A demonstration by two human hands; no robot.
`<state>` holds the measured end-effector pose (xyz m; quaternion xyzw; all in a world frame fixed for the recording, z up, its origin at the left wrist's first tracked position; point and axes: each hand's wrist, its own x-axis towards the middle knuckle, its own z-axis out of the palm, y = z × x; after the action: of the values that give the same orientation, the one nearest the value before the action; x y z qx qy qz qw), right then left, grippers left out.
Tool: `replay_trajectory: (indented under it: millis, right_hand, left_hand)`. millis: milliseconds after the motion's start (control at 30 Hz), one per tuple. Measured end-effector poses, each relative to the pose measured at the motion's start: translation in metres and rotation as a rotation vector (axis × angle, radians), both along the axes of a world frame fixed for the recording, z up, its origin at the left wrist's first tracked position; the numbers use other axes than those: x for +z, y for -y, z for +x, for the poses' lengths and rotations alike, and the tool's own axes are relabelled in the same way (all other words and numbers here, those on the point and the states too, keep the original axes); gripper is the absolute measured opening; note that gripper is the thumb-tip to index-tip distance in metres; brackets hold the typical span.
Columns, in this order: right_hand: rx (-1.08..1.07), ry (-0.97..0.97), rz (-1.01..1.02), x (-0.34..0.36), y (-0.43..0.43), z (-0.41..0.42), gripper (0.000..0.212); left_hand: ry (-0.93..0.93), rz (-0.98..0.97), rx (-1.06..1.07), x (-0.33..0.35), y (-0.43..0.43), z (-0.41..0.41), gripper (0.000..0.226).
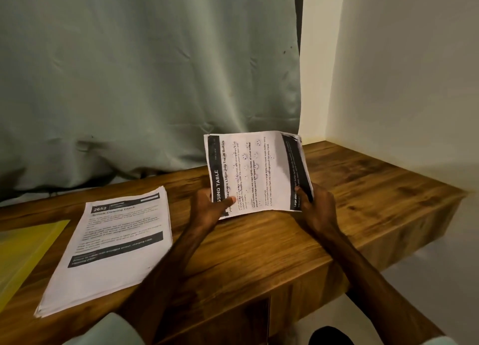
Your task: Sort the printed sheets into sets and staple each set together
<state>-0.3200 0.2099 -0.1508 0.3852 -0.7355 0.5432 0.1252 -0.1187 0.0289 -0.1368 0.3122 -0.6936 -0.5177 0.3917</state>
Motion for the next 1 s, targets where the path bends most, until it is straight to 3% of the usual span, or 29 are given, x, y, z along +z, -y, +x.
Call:
replay_trajectory:
  millis: [167,300,533,700,833,1000]
  right_hand:
    - [0.023,0.190,-0.041,0.001,-0.001,-0.004,0.036]
    - [0.117,0.437,-0.072,-0.001,0.000,-0.009,0.043]
    - [0.205,0.642,-0.125,0.005,0.001,-0.003,0.020]
    - [0.236,0.762,-0.199,0.008,0.002,0.006,0.029]
    - [0.328,0.805,-0.260,0.007,0.013,0.033,0.021]
    - [0.329,0.881,-0.302,0.006,0.030,0.059,0.020]
  left_hand:
    - [-0.089,0.138,0.026,0.005,0.007,0.004,0.029]
    - [-0.219,0.383,-0.018,0.009,0.012,0.006,0.038]
    - [-0.477,0.665,-0.082,0.016,0.006,0.005,0.029]
    - [-0.549,0.648,-0.117,0.013,-0.009,-0.007,0.022]
    - [-0.463,0.483,-0.110,0.008,-0.019,-0.015,0.018]
    - [-0.377,0.410,-0.135,-0.003,-0.030,-0.022,0.015]
